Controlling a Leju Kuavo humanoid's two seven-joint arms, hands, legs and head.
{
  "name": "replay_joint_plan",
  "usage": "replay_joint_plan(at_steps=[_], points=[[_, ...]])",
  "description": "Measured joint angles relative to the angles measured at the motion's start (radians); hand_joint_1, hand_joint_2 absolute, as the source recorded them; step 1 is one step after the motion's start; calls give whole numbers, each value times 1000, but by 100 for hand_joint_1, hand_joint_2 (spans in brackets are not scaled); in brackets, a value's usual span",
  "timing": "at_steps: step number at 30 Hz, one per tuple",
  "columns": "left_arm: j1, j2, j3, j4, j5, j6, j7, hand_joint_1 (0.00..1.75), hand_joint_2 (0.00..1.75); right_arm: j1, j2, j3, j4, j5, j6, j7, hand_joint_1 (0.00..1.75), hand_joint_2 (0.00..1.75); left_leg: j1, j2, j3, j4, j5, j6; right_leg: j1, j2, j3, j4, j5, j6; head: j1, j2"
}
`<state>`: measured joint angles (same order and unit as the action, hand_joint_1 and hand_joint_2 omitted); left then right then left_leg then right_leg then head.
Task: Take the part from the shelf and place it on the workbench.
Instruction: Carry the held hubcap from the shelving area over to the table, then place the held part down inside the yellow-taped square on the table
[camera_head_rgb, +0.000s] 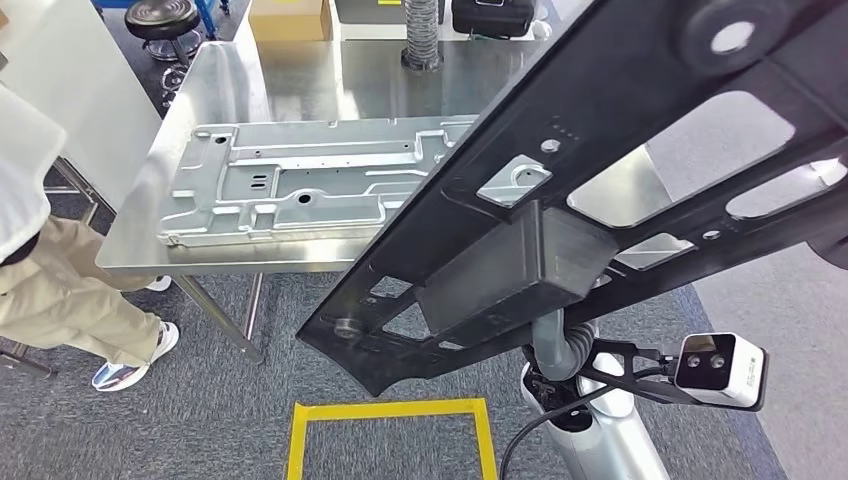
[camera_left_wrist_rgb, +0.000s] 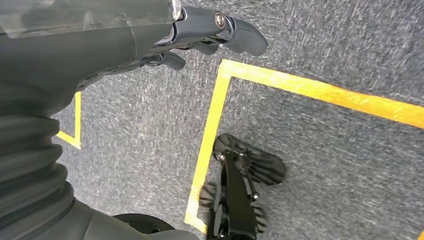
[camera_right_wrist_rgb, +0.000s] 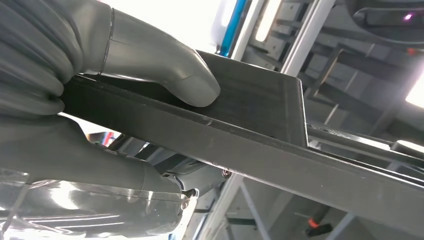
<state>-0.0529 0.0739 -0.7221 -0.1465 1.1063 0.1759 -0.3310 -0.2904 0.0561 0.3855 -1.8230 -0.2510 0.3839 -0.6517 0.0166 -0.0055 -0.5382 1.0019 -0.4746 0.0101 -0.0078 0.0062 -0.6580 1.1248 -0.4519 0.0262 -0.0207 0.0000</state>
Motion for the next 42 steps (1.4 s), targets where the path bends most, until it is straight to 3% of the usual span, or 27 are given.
replay_joint_plan(at_steps=[1, 2, 4, 7, 8, 11, 12, 13, 14, 16, 17, 19, 23, 24, 26, 27, 28, 29, 31, 33, 35, 38, 40, 42], points=[[-1, 0, 0, 0, 0, 0, 0, 0, 175, 0, 0, -2, -2, 0, 1, 0, 175, 175, -2, -1, 8, 1, -8, -4, 3, -2, 22, -61, 29, -6, 0, 0], [-2, 0, 0, 0, 1, 0, 1, 0, 175, 0, 0, -4, -5, 0, 2, -1, 175, 175, -2, -1, 12, 0, -13, -10, 6, -3, 35, -96, 40, -12, 0, 0], [-5, 0, -1, 0, 2, 1, 2, 0, 175, -1, 0, -9, -7, 0, 4, -2, 175, 175, -4, 0, 15, -3, -20, -21, 12, -2, 43, -116, 33, -21, -1, 0], [-7, 1, -1, 0, 3, 1, 2, 0, 175, -2, 1, -13, -10, 0, 5, -3, 175, 175, -4, 2, 14, 17, -42, -36, 4, 0, 60, -132, 27, -36, -1, 0], [-8, 2, -1, 0, 3, 1, 2, 0, 175, -3, 1, -13, -11, 0, 5, -3, 175, 175, -3, 2, -4, 57, -61, -39, 1, -1, 69, -138, 25, -40, -2, 0], [-5, 4, -1, 0, 3, 1, 2, 0, 175, -2, 2, -14, -10, 0, 6, -3, 175, 175, -2, 2, -114, 247, -124, -46, 3, -3, 84, -141, 13, -49, -2, 0], [-3, 4, -1, 0, 3, 1, 2, 0, 175, -2, 2, -14, -10, 0, 6, -3, 175, 175, -2, 2, -146, 285, -123, -47, 4, -2, 89, -140, 8, -49, -2, 0], [-2, 4, -1, 0, 4, 1, 2, 0, 175, -2, 2, -14, -9, 0, 5, -2, 175, 175, -2, 2, -159, 285, -103, -47, 5, -1, 94, -138, 3, -49, -2, 0], [-1, 5, -1, 0, 4, 1, 2, 0, 175, -2, 3, -14, -9, 0, 5, -1, 175, 175, -2, 2, -159, 256, -66, -46, 5, 0, 101, -136, -4, -48, -2, 0], [-2, 6, -1, 0, 4, 1, 2, 0, 175, -3, 4, -14, -8, 0, 5, 3, 175, 175, -2, 2, -110, 121, 20, -40, 5, 1, 115, -131, -19, -42, -2, 0], [-3, 8, -1, 0, 4, 1, 3, 0, 175, -5, 5, -14, -8, -1, 5, 6, 175, 175, -4, 2, -86, 62, 44, -36, 7, 2, 119, -128, -26, -38, -2, 0], [-4, 9, -1, 0, 5, 1, 4, 0, 175, -8, 6, -14, -8, -1, 5, 11, 175, 175, -8, 1, -66, 16, 49, -26, 9, 3, 119, -125, -33, -28, -1, 0], [-5, 8, -1, 0, 7, 1, 6, 0, 175, -16, 7, -14, -8, -1, 3, 19, 175, 175, -4, 0, -58, 3, 44, -6, 7, 2, 109, -96, -57, -8, 2, 0], [-5, 8, -2, 0, 7, 1, 6, 0, 175, -18, 7, -14, -8, -1, 2, 21, 175, 175, -2, 0, -53, 0, 43, -1, 6, 1, 86, -50, -79, -3, 4, 0], [-6, 8, -2, 0, 7, 0, 6, 0, 175, -20, 7, -14, -8, -1, 2, 23, 175, 175, -3, 1, -49, 0, 37, 5, 2, 0, 5, 92, -132, 3, 7, 0], [-6, 8, -2, 0, 7, 0, 6, 0, 175, -19, 7, -14, -8, 0, 1, 25, 175, 175, -4, 1, -47, 0, 34, 7, 1, 0, -34, 150, -144, 5, 7, 0], [-6, 8, -2, 0, 8, -1, 6, 0, 175, -18, 7, -14, -7, 3, -2, 27, 175, 175, -4, 0, -42, 1, 30, 7, 0, 0, -57, 176, -136, 5, 7, 0], [-6, 8, -2, 0, 9, -2, 6, 0, 175, -18, 7, -14, -6, 8, -7, 28, 175, 175, -4, 0, -36, 1, 25, 6, 0, 0, -58, 158, -108, 4, 7, 0], [-5, 7, -3, 0, 14, -4, 6, 0, 175, -19, 7, -14, -6, 23, -17, 28, 175, 175, -5, -1, -20, 1, 15, 3, 2, -1, -12, 28, -20, -6, 7, 0], [-6, 5, -3, 0, 18, -5, 6, 0, 175, -19, 7, -13, -6, 40, -26, 25, 175, 175, -9, -2, -10, 2, 4, -5, 8, -3, 36, -88, 27, -19, 7, 0], [-7, 4, -3, 0, 21, -4, 6, 0, 175, -19, 7, -13, -7, 56, -35, 20, 175, 175, -10, -2, -7, 0, -3, -16, 13, -2, 48, -116, 25, -27, 6, 0], [-7, 4, -3, 0, 26, -1, 6, 0, 175, -17, 8, -12, -11, 76, -48, 14, 175, 175, -9, 1, -9, 19, -22, -32, 6, 0, 63, -131, 23, -40, 5, 0], [-7, 4, -4, 0, 30, 1, 5, 0, 175, -17, 8, -11, -11, 83, -56, 13, 175, 175, -6, 1, -56, 121, -69, -39, 4, -2, 78, -140, 18, -49, 3, 0], [-4, 5, -4, 0, 35, 2, 5, 0, 175, -16, 8, -10, -10, 88, -69, 19, 175, 175, -4, 1, -133, 253, -111, -45, 5, -3, 87, -140, 9, -53, 2, 0]])
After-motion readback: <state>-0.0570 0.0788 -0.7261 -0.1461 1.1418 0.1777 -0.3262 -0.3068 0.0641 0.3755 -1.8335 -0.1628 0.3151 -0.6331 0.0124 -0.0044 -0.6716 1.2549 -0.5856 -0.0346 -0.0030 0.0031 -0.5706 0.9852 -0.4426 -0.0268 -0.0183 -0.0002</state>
